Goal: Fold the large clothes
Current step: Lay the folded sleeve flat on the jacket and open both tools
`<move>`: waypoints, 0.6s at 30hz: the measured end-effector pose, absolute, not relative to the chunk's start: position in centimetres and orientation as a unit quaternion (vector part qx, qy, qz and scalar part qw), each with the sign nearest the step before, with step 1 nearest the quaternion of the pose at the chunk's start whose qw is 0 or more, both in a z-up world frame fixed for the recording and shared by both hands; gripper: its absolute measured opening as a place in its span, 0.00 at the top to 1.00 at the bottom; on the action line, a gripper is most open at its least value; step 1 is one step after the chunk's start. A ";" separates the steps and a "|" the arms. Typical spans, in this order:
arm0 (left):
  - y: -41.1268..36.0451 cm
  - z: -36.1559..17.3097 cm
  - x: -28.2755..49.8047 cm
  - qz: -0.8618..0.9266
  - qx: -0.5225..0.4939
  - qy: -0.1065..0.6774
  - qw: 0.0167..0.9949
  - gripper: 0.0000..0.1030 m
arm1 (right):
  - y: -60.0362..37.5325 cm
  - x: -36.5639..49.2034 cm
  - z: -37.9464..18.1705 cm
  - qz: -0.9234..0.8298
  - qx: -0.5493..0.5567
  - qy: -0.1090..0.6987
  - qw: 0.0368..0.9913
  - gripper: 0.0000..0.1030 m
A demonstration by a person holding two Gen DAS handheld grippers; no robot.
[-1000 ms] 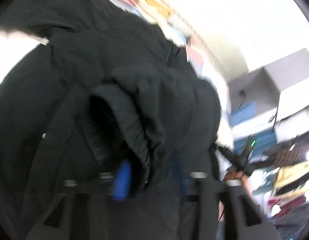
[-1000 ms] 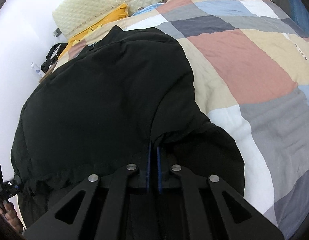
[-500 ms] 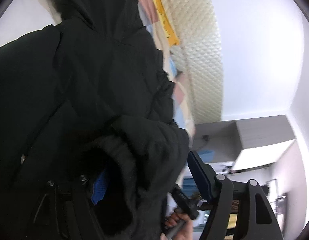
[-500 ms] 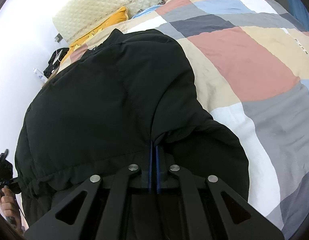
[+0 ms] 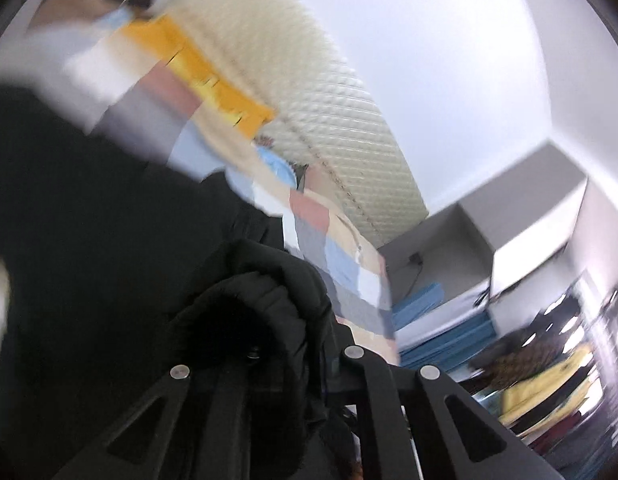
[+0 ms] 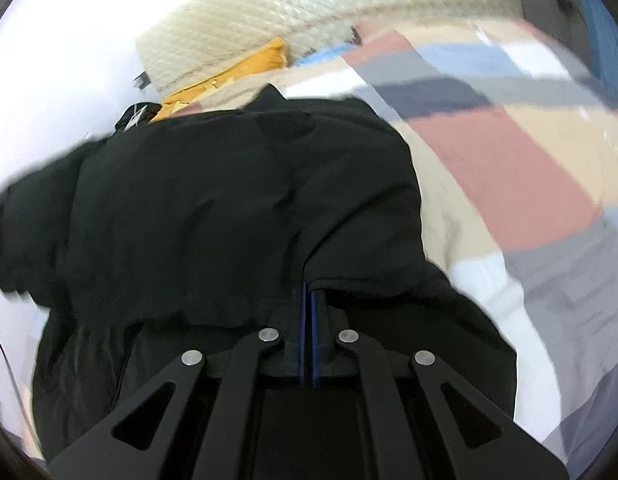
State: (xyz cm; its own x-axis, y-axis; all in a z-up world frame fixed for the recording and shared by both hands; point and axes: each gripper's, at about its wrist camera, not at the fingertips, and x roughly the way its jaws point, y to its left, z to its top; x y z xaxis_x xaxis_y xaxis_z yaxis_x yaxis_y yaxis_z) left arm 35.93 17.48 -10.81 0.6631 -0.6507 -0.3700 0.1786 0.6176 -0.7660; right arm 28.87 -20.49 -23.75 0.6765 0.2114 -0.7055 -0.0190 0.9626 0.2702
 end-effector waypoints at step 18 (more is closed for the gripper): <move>21.3 -20.1 40.3 -0.088 -0.123 0.409 0.900 0.91 | -13.7 30.3 -25.3 0.060 0.008 0.392 0.918 0.98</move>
State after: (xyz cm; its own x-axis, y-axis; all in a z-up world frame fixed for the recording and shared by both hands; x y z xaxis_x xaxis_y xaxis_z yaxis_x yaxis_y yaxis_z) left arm 40.34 21.25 -20.13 0.6496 -0.2578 -0.7152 0.0572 0.9547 -0.2922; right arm 30.28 -13.67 -25.33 0.6860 0.1156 -0.7184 -0.1029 0.9928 0.0615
